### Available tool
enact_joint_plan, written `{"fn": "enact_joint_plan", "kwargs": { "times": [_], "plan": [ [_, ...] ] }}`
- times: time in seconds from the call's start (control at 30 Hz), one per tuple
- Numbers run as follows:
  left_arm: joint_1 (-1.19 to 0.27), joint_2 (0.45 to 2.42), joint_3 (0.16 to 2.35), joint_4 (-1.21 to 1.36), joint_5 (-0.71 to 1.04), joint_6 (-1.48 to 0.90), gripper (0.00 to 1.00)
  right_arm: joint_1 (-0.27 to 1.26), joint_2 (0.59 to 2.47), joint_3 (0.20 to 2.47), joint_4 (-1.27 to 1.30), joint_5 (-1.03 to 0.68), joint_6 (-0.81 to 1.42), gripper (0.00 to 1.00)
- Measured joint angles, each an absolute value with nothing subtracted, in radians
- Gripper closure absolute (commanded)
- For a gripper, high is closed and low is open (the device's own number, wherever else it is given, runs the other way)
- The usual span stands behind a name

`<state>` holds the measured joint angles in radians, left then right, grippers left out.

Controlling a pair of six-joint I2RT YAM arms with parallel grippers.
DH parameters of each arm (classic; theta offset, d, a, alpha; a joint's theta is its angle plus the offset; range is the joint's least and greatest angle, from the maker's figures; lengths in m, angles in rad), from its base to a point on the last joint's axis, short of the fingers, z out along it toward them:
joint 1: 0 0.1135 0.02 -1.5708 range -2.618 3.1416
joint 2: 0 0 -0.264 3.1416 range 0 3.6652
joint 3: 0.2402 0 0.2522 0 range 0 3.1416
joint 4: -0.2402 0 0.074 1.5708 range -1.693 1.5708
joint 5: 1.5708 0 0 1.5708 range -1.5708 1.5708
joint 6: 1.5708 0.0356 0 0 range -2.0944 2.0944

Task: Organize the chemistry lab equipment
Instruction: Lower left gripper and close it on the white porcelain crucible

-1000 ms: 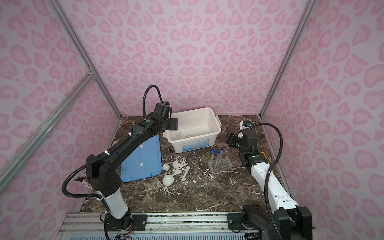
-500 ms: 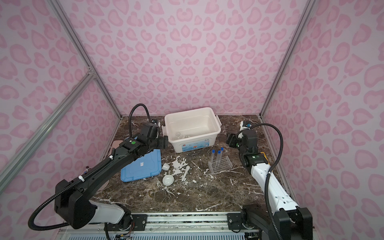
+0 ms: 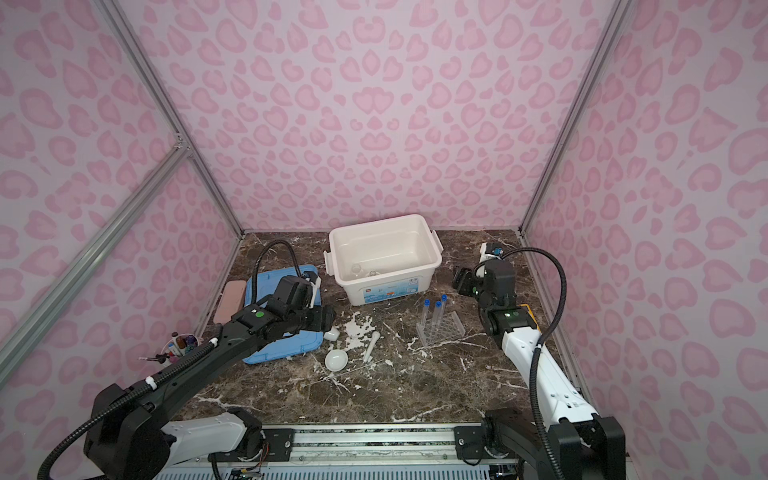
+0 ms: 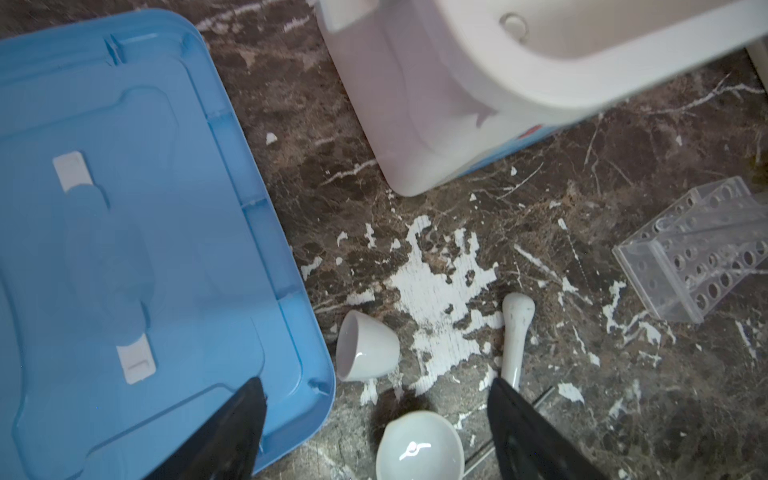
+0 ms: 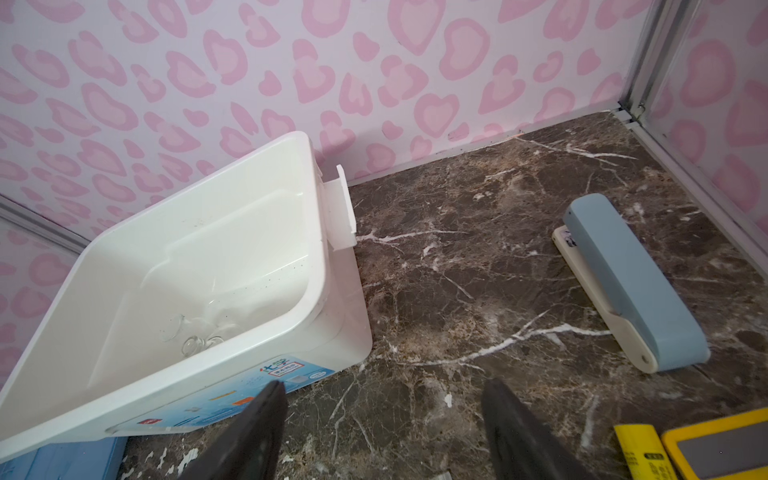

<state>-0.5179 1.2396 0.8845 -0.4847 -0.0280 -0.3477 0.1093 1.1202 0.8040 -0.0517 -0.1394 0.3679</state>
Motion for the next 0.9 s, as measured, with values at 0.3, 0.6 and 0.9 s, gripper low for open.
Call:
{"fn": "enact_joint_plan", "kwargs": {
  "times": [0.3, 0.6, 0.9],
  "plan": [
    [-0.5, 1.309, 0.828, -0.446, 0.101, -0.354, 0.23, 0.109, 1.122, 0.804, -0.051, -0.15, 0.374, 0.24],
    [-0.485, 1.381, 0.819, -0.42, 0.177, -0.346, 0.28, 0.109, 1.121, 0.804, -0.051, -0.15, 0.374, 0.24],
    [-0.467, 1.432, 0.802, -0.389, 0.202, -0.345, 0.3, 0.109, 1.121, 0.806, -0.054, -0.15, 0.374, 0.24]
  ]
}}
